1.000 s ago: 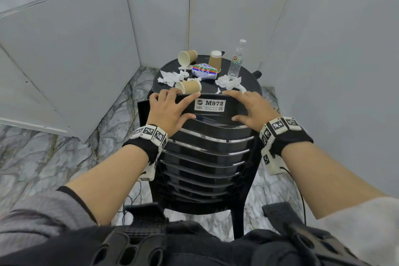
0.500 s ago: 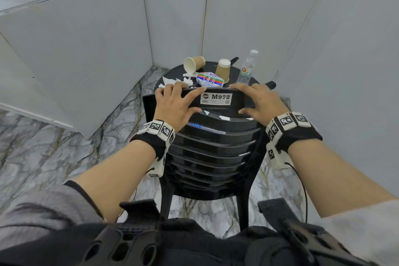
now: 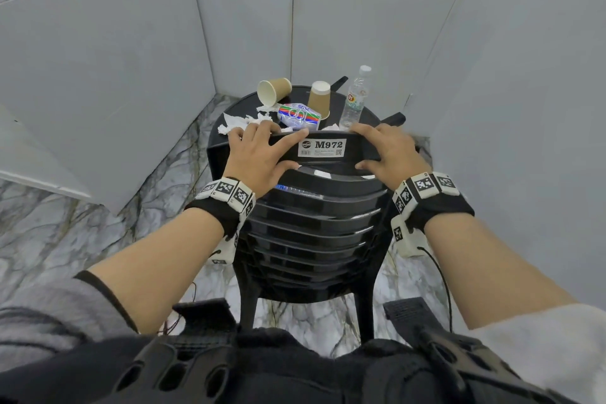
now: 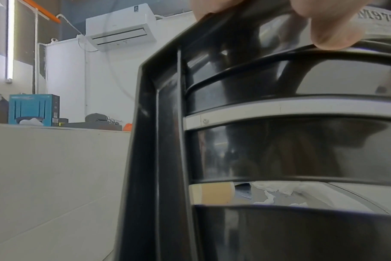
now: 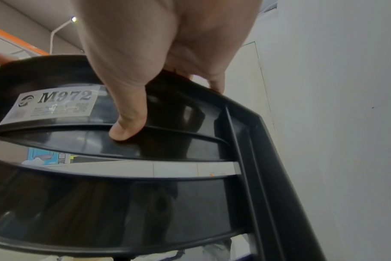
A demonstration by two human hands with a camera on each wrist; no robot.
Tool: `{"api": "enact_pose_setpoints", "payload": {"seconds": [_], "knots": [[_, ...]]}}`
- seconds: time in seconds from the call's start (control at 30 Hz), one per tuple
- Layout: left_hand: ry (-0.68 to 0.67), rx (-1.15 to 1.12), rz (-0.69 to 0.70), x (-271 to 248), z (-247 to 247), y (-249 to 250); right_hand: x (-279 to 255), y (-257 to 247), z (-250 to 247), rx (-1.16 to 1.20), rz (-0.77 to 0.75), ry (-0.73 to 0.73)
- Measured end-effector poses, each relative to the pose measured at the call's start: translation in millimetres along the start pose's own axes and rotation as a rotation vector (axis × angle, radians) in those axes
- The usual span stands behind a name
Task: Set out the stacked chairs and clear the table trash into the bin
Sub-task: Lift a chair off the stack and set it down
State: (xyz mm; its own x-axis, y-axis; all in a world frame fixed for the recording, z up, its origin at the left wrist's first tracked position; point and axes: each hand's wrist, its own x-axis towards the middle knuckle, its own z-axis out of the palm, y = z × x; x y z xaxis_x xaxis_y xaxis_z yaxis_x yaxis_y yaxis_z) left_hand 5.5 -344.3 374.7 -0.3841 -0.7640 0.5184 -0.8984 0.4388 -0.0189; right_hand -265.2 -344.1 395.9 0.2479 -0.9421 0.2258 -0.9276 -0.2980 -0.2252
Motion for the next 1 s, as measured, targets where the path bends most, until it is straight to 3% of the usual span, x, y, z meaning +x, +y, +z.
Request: {"api": "enact_pose_setpoints", "payload": {"seconds": [0.23,0.7,0.9,1.0], "knots": [[0.035,-0.017,-0.044,5.7,-8.7,-15.2,18.7,-10.1,-4.8,0.018,-0.03,0.062],[-0.163,-0.146,-0.025,40.5,11.2,-26.7,38.6,6.5,11.4,0.054,0.065,0.021],[-0.172,-0.583,-0.158,35.3,0.9,-44.8,29.2,2.6,12.0,0.038,0.062,0.021],[-0.204,-0.693,-0.205,21.7,-4.4,-46.6,8.8,-6.9,8.5,0.098,0.054,0.059]]}}
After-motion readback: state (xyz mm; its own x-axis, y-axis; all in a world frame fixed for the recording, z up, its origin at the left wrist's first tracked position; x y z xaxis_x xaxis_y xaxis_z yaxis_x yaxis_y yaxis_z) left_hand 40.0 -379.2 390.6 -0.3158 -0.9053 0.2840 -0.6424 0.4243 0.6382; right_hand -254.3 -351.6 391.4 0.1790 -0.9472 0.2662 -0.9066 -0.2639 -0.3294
